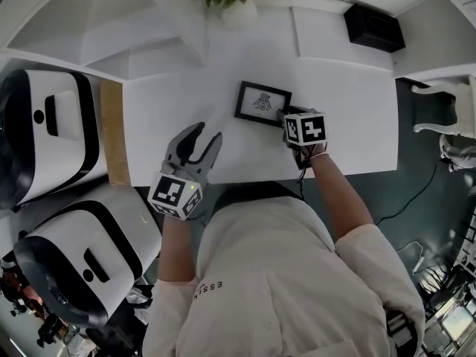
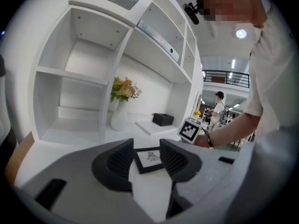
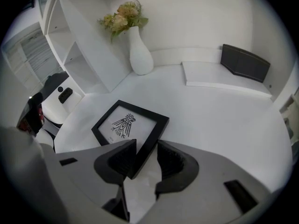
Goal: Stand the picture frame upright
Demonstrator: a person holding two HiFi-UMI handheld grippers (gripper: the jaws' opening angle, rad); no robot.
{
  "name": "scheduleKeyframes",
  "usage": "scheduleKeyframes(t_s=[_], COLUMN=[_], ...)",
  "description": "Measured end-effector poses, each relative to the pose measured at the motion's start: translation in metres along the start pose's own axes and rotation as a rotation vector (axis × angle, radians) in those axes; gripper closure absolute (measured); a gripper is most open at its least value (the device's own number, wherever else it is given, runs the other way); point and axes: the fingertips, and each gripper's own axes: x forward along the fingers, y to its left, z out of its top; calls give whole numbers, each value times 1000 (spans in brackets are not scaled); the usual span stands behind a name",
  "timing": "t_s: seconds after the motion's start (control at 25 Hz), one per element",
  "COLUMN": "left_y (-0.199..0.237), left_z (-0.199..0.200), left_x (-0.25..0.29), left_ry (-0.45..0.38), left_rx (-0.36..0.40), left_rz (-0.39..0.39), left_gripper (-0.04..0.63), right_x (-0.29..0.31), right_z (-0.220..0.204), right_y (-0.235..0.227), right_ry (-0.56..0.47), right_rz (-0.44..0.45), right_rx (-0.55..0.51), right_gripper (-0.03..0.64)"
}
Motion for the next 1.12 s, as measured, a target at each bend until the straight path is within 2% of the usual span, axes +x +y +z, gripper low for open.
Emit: scheduleKeyframes(t_s=[0.2, 0.4, 0.64, 1.12], left_y=[-1, -4, -11, -28], left_z=[-1, -8, -16, -45], left_x=[-10, -22, -44, -89], left_ry=[-13, -6, 0, 28], left_rx=[15, -6, -11, -29], left_rz=[3, 8, -11, -9], left_gripper=[437, 437, 437, 437], right_x=[1, -3, -8, -26], right_z=[-4, -16, -29, -79], right_y=[6, 21, 36, 63], right_ry=[16, 40, 28, 61], right_rz=[2, 5, 1, 16], right_rx=[-4, -59, -55, -104], right_gripper=[472, 472, 474, 476])
